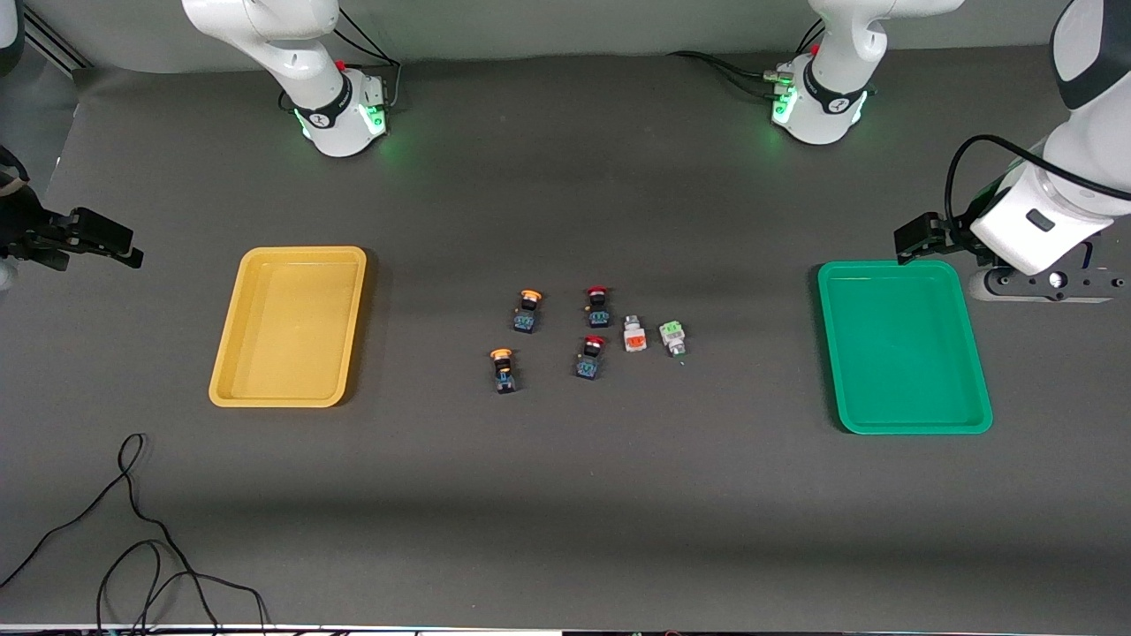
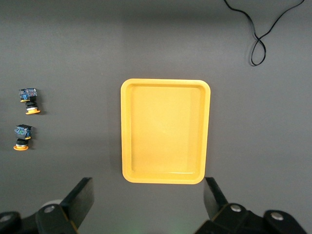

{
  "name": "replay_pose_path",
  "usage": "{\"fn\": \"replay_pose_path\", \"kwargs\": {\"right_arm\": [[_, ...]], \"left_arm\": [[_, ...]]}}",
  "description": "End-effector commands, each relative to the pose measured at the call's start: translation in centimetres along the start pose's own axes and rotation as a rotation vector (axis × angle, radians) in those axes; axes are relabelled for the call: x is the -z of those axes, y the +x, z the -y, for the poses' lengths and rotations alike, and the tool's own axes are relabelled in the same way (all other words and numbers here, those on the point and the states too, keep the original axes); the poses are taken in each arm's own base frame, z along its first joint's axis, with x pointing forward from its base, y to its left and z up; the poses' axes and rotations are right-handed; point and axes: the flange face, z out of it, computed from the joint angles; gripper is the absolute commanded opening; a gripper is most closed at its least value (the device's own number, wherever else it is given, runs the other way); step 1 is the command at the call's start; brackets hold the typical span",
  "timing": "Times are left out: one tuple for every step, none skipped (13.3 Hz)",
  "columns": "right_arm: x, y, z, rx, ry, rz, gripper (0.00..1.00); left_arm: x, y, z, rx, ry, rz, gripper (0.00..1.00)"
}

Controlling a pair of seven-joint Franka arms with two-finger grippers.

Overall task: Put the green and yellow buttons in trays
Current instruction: 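Move both grippers from rest toward the buttons between the trays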

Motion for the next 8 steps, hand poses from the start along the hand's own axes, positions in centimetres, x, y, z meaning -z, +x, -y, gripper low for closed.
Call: {"fn": "replay_pose_path", "kwargs": {"right_arm": [[0.6, -0.1, 0.1, 0.021, -0.014, -0.017, 1.00], [0.6, -0.1, 0.1, 0.023, -0.014, -0.017, 1.00], [0.6, -0.1, 0.1, 0.023, -0.014, -0.016, 1.00], [0.6, -0.1, 0.1, 0.024, -0.015, -0.016, 1.00], [0.5, 0.0, 0.4, 0.027, -0.015, -0.014, 1.00], [0.3, 0.0, 0.7, 0.033, -0.015, -0.011, 1.00], [0.2, 0.1, 0.9, 0.037, -0.015, -0.014, 1.00], [-0.1, 0.2, 2.6, 0.068, -0.019, -0.011, 1.00]], "left_arm": [[0.1, -0.6, 0.1, -0.014, -0.008, 0.005, 1.00], [0.1, -0.5, 0.1, -0.016, -0.008, 0.006, 1.00], [0.1, -0.6, 0.0, -0.017, -0.009, 0.005, 1.00], [0.1, -0.6, 0.0, -0.016, -0.008, 0.005, 1.00], [0.1, -0.6, 0.0, -0.017, -0.009, 0.006, 1.00], [0.1, -0.5, 0.0, -0.016, -0.009, 0.006, 1.00], [0.1, -0.5, -0.1, -0.017, -0.010, 0.003, 1.00], [0.1, -0.5, -0.1, -0.017, -0.009, 0.005, 1.00]]}}
